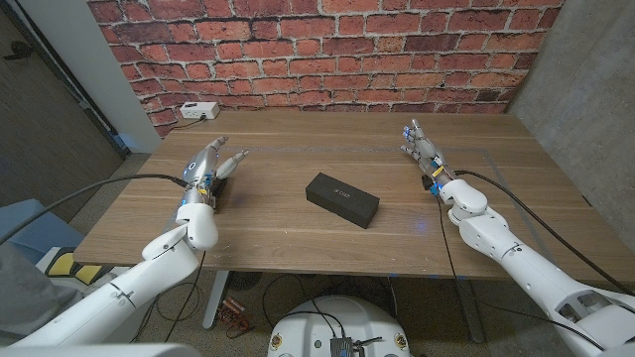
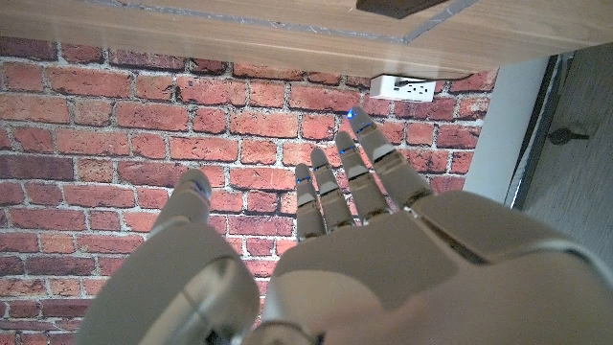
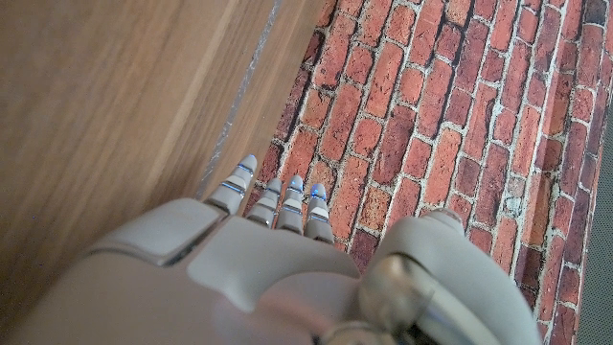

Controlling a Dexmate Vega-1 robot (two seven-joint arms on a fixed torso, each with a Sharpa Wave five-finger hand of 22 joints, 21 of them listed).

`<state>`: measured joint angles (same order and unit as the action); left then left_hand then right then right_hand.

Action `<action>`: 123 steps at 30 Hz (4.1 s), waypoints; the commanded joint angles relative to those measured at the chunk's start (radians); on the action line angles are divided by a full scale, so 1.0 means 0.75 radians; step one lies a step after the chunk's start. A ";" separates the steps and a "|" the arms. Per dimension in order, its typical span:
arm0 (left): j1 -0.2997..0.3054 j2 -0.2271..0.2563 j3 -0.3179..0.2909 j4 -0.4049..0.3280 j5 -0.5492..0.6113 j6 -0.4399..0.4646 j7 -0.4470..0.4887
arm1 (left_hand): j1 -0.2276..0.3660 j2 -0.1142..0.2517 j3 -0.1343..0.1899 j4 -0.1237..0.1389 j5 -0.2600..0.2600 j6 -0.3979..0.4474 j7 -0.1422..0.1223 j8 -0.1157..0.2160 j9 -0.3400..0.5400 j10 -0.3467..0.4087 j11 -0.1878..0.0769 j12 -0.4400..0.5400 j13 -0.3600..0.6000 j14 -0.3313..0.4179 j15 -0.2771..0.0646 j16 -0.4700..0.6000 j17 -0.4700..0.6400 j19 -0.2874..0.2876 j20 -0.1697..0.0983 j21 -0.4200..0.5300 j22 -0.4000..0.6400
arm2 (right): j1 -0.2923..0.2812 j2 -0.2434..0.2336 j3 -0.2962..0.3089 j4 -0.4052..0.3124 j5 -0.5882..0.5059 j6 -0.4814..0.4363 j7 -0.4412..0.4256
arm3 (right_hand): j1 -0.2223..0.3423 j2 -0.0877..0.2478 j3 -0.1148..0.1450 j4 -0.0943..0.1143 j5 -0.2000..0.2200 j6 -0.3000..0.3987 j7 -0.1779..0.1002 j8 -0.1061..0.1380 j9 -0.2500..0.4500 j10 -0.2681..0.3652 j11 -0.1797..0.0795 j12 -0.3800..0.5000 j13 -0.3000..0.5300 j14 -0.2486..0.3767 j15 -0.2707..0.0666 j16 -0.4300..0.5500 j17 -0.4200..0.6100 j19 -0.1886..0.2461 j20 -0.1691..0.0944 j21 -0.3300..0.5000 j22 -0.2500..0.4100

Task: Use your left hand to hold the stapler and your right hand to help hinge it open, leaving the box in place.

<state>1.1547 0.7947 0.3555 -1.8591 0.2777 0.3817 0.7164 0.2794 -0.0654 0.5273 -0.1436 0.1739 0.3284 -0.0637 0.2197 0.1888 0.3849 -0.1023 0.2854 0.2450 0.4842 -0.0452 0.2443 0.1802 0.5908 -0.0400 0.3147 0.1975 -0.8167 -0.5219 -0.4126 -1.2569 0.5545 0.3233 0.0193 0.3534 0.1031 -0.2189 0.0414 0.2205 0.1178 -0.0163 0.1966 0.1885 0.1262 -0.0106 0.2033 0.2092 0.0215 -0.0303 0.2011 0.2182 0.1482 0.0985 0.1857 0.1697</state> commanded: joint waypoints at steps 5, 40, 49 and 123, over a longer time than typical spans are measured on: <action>0.019 -0.039 0.021 0.026 0.114 0.032 0.156 | 0.022 -0.009 -0.010 -0.007 0.005 0.061 -0.002 0.014 0.004 0.052 -0.002 0.015 0.010 0.077 -0.151 0.007 0.005 0.083 -0.006 0.034 0.007 | -0.018 -0.017 0.007 -0.013 0.012 -0.010 0.012 | 0.016 0.006 0.002 -0.008 -0.005 -0.004 -0.010 -0.002 0.002 -0.011 0.006 -0.004 0.001 -0.001 -0.033 0.002 -0.001 0.006 -0.001 0.009 0.004; 0.053 0.005 0.029 0.001 0.149 0.152 0.101 | 0.020 -0.017 -0.021 0.005 0.004 0.072 -0.014 -0.005 0.007 0.087 -0.018 0.006 0.020 0.123 -0.166 -0.013 0.009 0.040 0.060 0.001 -0.001 | -0.055 -0.041 0.018 -0.061 0.017 -0.024 -0.001 | 0.015 0.010 0.006 -0.009 -0.007 -0.003 -0.009 -0.001 0.002 -0.009 0.007 -0.002 0.000 -0.003 -0.033 0.003 -0.007 0.006 0.000 0.008 0.004; 0.076 -0.002 0.016 -0.029 0.144 0.186 0.116 | 0.029 -0.008 -0.015 0.003 0.006 0.107 -0.028 0.004 0.007 0.133 -0.026 0.019 0.023 0.151 -0.172 -0.011 0.008 0.062 0.058 0.011 0.006 | -0.053 -0.040 0.017 -0.063 0.017 -0.025 -0.001 | 0.015 0.011 0.008 -0.010 -0.007 -0.004 -0.009 -0.001 0.002 -0.007 0.007 -0.001 -0.001 -0.004 -0.034 0.003 -0.009 0.006 0.001 0.008 0.004; 0.145 0.029 0.089 -0.112 0.230 0.590 0.076 | 0.060 -0.043 -0.028 -0.014 0.005 0.147 -0.005 -0.017 0.016 0.218 -0.031 0.014 0.055 0.261 -0.210 -0.033 0.000 0.156 0.004 0.055 0.013 | -0.068 -0.051 0.011 -0.091 0.018 -0.073 -0.019 | 0.014 0.019 0.019 -0.015 -0.010 0.001 0.000 0.002 0.002 -0.003 0.012 0.002 -0.003 -0.003 -0.033 0.006 -0.017 0.006 -0.001 0.008 0.004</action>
<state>1.2828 0.8211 0.4003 -1.9750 0.4625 0.8094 0.7867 0.3077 -0.0969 0.5056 -0.1461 0.1739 0.4441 -0.0675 0.2120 0.1977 0.5442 -0.1165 0.2980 0.2810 0.6874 -0.0644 0.2217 0.1813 0.7125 -0.0406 0.3599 0.2044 -0.8599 -0.5575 -0.4045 -1.3099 0.5662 0.2830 0.0150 0.3584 0.1081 -0.2077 0.0302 0.2136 0.1123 -0.0216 0.1966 0.1883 0.1214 -0.0053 0.2035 0.2046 0.0214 -0.0304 0.2011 0.2046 0.1482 0.0984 0.1857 0.1697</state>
